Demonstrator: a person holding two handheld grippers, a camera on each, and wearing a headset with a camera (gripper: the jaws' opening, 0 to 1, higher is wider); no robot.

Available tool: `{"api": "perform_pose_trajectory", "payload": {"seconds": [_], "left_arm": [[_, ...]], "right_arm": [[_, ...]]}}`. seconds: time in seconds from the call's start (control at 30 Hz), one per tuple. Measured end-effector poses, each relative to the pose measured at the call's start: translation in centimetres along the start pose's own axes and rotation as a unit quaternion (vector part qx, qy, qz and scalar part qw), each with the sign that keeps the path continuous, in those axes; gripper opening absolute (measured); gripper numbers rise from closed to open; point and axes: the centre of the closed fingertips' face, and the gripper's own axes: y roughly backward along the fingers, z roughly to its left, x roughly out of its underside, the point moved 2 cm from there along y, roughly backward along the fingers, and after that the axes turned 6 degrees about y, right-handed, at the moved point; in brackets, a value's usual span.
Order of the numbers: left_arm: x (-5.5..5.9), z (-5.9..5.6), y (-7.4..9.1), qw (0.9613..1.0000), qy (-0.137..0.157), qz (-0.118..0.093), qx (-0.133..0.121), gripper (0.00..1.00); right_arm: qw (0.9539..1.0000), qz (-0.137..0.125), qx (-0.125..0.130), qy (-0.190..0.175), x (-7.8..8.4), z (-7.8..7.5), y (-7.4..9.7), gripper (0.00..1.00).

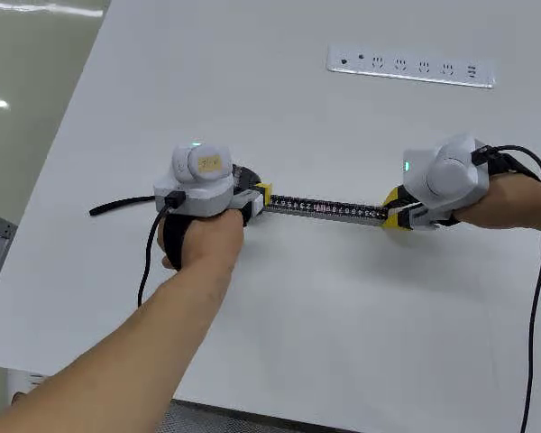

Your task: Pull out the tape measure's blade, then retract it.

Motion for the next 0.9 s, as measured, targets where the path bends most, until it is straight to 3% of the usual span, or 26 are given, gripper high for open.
{"api": "perform_pose_trajectory", "payload": {"seconds": [0.9], "left_arm": [[0.1, 0.0, -0.1, 1.0, 0.0, 0.002, 0.002, 0.61]], "right_arm": [[0.9998, -0.017, 0.0, 0.005, -3.1, -0.4, -1.7, 0.12]]}}
